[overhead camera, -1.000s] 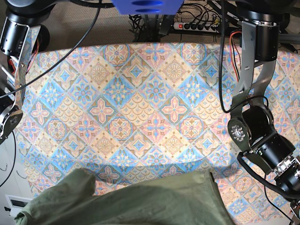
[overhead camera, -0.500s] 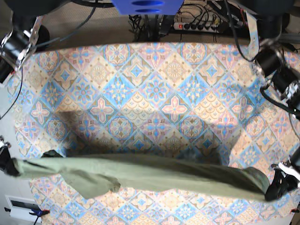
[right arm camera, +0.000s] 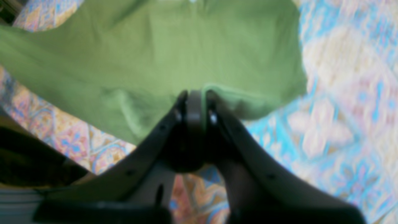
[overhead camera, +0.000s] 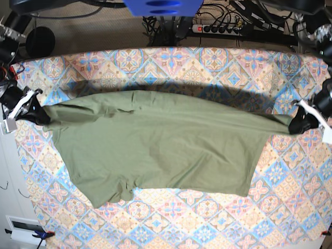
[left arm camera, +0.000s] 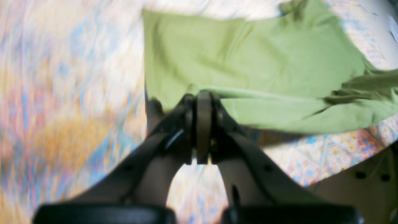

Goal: Layout the t-shirt on the table in an organized manner, then fold the t-shirt properly
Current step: 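Lower the shirt flat onto the table with both grippers, then release the shirt corner with the left gripper and lift it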

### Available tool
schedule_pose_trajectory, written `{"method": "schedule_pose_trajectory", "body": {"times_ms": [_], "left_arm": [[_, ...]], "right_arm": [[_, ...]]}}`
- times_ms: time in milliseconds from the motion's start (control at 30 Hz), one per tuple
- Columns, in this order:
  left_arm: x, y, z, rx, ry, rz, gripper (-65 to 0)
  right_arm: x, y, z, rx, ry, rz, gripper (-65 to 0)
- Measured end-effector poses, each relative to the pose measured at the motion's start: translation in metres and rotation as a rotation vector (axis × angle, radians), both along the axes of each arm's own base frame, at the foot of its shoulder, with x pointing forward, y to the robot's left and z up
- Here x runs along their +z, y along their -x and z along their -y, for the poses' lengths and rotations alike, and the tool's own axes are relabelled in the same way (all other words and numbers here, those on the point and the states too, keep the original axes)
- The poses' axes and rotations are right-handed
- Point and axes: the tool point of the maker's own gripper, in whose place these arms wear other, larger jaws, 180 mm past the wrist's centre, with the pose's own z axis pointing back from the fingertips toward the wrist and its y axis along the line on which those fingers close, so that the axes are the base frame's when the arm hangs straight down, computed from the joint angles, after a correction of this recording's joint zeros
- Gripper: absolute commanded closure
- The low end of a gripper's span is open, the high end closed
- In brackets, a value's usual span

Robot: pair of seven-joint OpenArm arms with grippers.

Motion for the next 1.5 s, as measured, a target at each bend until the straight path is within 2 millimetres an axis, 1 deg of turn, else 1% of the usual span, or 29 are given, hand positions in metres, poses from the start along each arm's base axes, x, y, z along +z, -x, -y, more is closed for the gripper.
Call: {"method": "schedule_pose_trajectory", "body": {"times_ms": [67, 133, 300, 367, 467, 567, 600, 700, 767, 900, 1033, 1100, 1233, 1267, 1333, 1400, 1467, 1500], "left_arm": [[-0.016, 0.012, -0.002, 0.008, -0.006, -0.063, 0.0], [-0.027, 0.024, 0.002, -0.002, 0.010, -0.099, 0.0], [-0.061, 0.061, 0.000, 0.003, -0.003, -0.254, 0.0], [-0.064, 0.067, 0.001, 0.002, 0.004, -0.270, 0.0], [-0.069, 0.076, 0.000, 0.000, -0.002, -0.299, 0.0], [-0.075, 0.086, -0.004, 0.001, -0.022, -0.339, 0.0], [-0.078, 0.090, -0.008, 0.004, -0.045, -0.356, 0.0], [-0.085, 0.096, -0.030, 0.047, -0.163, -0.397, 0.0], [-0.088, 0.098, -0.039, 0.066, -0.213, -0.412, 0.0], [-0.091, 0.101, -0.052, 0.093, -0.283, -0.431, 0.0], [-0.097, 0.105, -0.059, 0.112, -0.293, -0.454, 0.0], [-0.099, 0.104, -0.061, 0.122, -0.282, -0.460, 0.0], [-0.102, 0.083, -0.062, 0.184, -0.210, -0.407, 0.0], [-0.104, 0.080, -0.062, 0.189, -0.195, -0.401, 0.0], [-0.107, 0.077, -0.061, 0.206, -0.171, -0.393, 0.0], [-0.117, 0.076, -0.060, 0.245, -0.129, -0.405, 0.0], [-0.127, 0.072, -0.054, 0.266, -0.067, -0.409, 0.0], [-0.128, 0.066, -0.051, 0.271, -0.036, -0.395, 0.0]], "right_arm": [[-0.018, 0.016, -0.003, -0.002, -0.007, -0.063, -1.8], [-0.033, 0.031, -0.011, -0.006, -0.042, -0.109, -1.8], [-0.059, 0.070, -0.012, -0.011, -0.043, -0.227, -1.8], [-0.069, 0.085, -0.012, -0.011, -0.039, -0.278, -1.8], [-0.076, 0.101, -0.012, -0.012, -0.045, -0.323, -1.8], [-0.082, 0.114, -0.012, -0.015, -0.049, -0.359, -1.8], [-0.084, 0.116, -0.011, -0.017, -0.037, -0.369, -1.8], [-0.091, 0.121, -0.003, -0.021, 0.018, -0.400, -1.8], [-0.093, 0.121, 0.000, -0.027, 0.041, -0.404, -1.8], [-0.105, 0.130, 0.002, -0.044, 0.082, -0.441, -1.8], [-0.105, 0.129, 0.004, -0.044, 0.088, -0.442, -1.8], [-0.104, 0.127, 0.003, -0.047, 0.080, -0.431, -1.8], [-0.104, 0.128, 0.004, -0.047, 0.084, -0.435, -1.7], [-0.104, 0.125, 0.004, -0.048, 0.085, -0.429, -1.7], [-0.100, 0.109, 0.002, -0.060, 0.078, -0.387, -1.7], [-0.097, 0.096, -0.005, -0.071, 0.048, -0.344, -1.7], [-0.095, 0.093, -0.008, -0.068, 0.030, -0.328, -1.7], [-0.097, 0.095, -0.006, -0.069, 0.044, -0.340, -1.7]]}}
